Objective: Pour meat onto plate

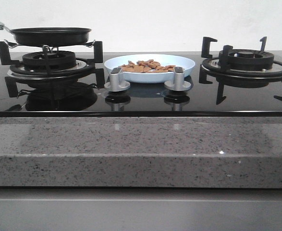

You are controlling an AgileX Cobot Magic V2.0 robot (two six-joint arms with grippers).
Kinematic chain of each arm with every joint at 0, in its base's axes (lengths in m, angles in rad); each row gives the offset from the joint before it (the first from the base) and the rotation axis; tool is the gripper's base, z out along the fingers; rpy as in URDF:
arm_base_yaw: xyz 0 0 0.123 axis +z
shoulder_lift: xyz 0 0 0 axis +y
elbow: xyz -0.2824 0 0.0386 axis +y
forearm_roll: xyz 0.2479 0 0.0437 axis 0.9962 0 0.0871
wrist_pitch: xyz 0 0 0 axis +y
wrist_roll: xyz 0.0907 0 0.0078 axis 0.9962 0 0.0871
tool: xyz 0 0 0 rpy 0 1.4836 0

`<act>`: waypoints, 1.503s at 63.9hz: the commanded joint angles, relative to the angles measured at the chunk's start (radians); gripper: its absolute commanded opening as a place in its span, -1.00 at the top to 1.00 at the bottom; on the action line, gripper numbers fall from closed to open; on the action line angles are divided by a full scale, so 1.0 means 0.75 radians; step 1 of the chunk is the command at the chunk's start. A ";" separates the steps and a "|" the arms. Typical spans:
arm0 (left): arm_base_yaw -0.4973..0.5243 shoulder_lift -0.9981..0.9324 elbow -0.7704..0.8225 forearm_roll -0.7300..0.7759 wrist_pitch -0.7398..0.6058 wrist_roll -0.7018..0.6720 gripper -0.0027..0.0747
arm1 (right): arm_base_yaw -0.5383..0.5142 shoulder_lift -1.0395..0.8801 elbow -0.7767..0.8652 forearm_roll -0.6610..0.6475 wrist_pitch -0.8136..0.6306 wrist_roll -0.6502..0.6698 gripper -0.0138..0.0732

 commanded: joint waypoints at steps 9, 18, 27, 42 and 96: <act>0.003 -0.023 0.008 -0.003 -0.113 -0.008 0.98 | -0.106 -0.173 0.271 -0.014 -0.405 -0.009 0.84; 0.003 -0.023 0.008 -0.003 -0.113 -0.008 0.98 | -0.114 -0.231 0.428 -0.014 -0.535 -0.009 0.84; 0.003 -0.023 0.008 -0.003 -0.113 -0.008 0.98 | -0.114 -0.238 0.540 -0.013 -0.692 -0.009 0.84; 0.003 -0.023 0.008 -0.003 -0.113 -0.008 0.98 | -0.150 -0.238 0.539 -0.013 -0.758 -0.009 0.84; 0.003 -0.023 0.008 -0.003 -0.113 -0.008 0.98 | -0.168 -0.238 0.539 -0.013 -0.761 -0.009 0.84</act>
